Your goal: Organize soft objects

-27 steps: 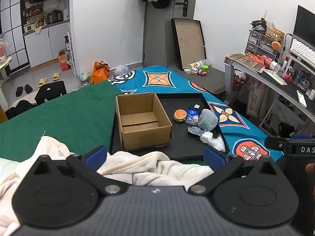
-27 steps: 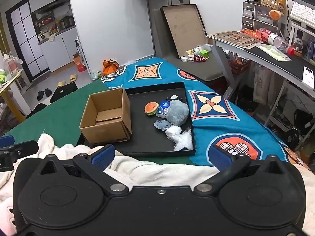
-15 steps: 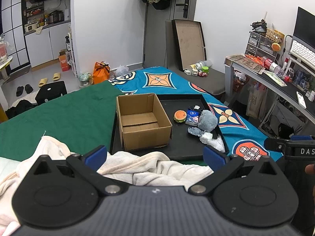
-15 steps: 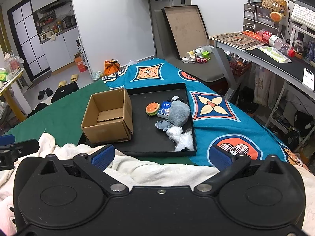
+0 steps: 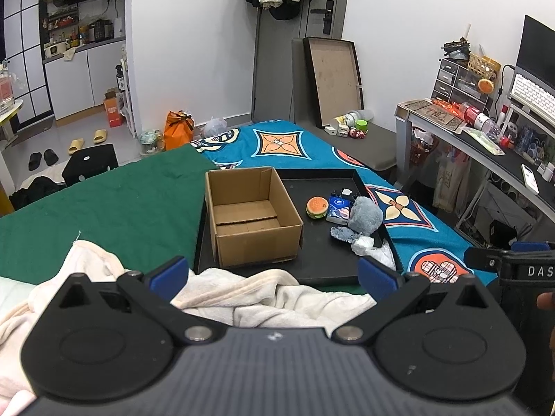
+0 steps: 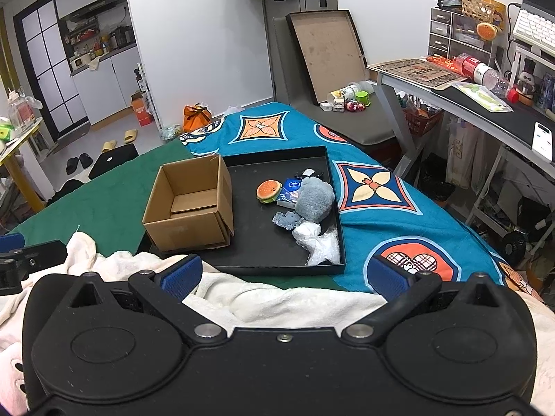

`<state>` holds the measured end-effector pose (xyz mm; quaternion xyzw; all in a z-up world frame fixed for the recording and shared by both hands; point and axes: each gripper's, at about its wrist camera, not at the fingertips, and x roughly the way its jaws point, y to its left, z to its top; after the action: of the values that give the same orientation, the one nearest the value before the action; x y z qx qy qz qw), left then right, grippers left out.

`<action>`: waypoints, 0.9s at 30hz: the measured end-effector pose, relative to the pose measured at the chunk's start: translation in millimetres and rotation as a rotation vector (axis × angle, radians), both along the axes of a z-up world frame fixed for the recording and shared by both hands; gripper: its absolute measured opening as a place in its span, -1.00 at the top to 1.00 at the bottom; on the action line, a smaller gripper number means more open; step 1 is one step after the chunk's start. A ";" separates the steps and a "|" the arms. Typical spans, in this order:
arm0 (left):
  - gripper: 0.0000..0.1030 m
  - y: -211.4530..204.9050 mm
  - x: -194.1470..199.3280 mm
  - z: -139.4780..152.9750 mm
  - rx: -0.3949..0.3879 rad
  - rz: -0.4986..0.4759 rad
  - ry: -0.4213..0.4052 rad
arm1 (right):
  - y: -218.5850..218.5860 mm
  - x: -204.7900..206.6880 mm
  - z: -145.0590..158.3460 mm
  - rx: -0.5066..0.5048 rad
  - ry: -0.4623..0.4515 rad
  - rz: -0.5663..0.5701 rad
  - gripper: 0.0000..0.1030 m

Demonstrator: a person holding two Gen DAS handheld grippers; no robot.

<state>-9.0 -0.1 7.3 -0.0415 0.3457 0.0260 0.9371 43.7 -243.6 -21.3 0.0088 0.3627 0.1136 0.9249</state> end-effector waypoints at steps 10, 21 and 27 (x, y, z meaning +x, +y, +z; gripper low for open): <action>-1.00 1.2 7.7 -0.6 -0.003 -0.005 0.013 | 4.0 5.6 -0.2 -0.015 0.009 0.007 -1.00; -1.00 7.8 36.0 -4.1 -0.024 0.006 0.040 | 1.4 26.8 -1.5 -0.002 0.052 0.002 -1.00; -1.00 10.6 56.4 -11.9 -0.026 0.021 0.039 | 0.2 45.8 -9.9 0.014 0.083 0.027 -1.00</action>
<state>47.4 10.5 -4.6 -0.0569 0.3639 0.0323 0.9292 89.5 -243.4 -31.2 0.0149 0.3999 0.1282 0.9074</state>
